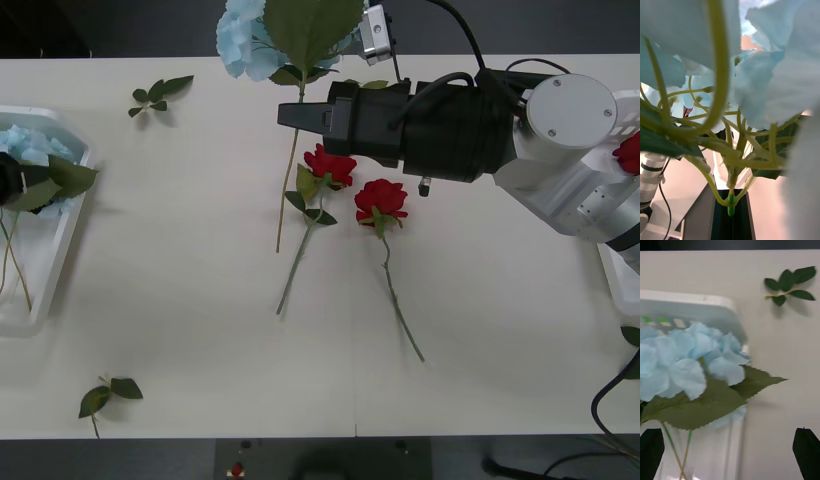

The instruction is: Put the red flowers into the right box and the blue flowers into the left box

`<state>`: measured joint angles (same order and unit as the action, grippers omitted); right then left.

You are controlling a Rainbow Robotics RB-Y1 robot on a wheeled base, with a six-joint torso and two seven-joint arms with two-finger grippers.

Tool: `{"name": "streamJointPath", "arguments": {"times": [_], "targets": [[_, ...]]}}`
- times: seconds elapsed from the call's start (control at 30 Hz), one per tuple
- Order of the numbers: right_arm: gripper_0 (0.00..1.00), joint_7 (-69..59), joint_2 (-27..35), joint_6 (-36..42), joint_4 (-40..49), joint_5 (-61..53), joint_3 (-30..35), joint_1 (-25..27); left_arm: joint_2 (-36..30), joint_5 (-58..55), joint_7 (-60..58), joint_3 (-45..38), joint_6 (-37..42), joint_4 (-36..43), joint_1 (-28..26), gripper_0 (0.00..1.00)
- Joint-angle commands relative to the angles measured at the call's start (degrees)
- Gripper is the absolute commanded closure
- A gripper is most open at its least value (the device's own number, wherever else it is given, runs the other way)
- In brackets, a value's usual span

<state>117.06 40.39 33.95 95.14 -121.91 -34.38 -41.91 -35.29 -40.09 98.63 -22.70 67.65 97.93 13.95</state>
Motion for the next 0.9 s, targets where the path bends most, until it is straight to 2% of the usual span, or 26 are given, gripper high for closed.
{"name": "streamJointPath", "arguments": {"times": [0.03,0.2,0.57,0.9], "targets": [[1.0,1.86,-0.84,-0.55,0.84,0.44,0.98,-2.3,1.98,-10.89,4.2,-3.67,3.1,2.0,1.34,0.0],[1.0,2.03,-1.9,-0.55,-0.39,0.53,0.98,-2.83,2.6,-23.19,4.81,-4.64,7.24,2.0,2.13,0.0],[1.0,2.12,-2.86,-0.64,-2.24,0.88,-0.16,-4.14,2.6,-47.1,6.31,1.08,7.24,2.0,2.31,0.0],[1.0,2.12,-3.39,-1.16,-2.24,1.15,-0.43,-4.14,4.97,-58.79,7.1,5.56,8.03,2.0,3.01,0.0]]}}
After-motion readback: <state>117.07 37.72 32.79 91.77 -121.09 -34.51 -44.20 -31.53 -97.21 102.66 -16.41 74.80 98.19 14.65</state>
